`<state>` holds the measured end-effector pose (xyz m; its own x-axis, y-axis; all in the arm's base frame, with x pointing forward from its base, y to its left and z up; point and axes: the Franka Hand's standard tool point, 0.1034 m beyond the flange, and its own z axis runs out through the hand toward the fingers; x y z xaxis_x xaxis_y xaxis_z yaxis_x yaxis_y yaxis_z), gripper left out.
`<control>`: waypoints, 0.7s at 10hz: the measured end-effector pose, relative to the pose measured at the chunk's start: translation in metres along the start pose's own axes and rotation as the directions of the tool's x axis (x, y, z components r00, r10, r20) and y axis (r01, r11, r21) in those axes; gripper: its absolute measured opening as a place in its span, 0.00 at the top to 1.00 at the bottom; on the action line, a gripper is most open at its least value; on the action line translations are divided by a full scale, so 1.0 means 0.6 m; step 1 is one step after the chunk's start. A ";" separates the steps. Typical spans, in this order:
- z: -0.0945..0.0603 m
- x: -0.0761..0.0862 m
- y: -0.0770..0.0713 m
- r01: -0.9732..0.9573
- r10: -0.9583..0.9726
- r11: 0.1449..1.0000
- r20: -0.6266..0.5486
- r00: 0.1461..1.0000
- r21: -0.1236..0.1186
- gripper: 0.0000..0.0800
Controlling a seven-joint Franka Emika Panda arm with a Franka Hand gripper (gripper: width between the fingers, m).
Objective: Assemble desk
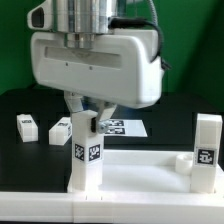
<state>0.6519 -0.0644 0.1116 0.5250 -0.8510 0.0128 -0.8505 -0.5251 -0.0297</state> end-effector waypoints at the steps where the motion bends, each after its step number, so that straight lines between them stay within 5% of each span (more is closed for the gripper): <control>1: 0.000 0.000 -0.001 -0.052 0.052 0.999 0.006 0.999 -0.007 0.64; 4: 0.000 -0.002 -0.002 -0.033 0.033 0.999 0.007 0.999 -0.010 0.64; 5: 0.000 -0.004 -0.002 0.001 -0.001 1.000 0.010 1.000 -0.012 0.36; 6: -0.001 -0.005 -0.003 0.084 -0.084 0.996 0.008 0.996 -0.014 0.36; 7: -0.001 -0.007 -0.005 0.221 -0.221 0.975 0.004 0.975 -0.022 0.23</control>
Offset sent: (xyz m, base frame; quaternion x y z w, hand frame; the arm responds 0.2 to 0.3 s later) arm 0.0000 0.0000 0.0000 0.0000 0.0000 -0.0650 0.9979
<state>0.6520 -0.0592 0.1125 0.7002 -0.7138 0.0156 -0.7138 -0.7003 -0.0040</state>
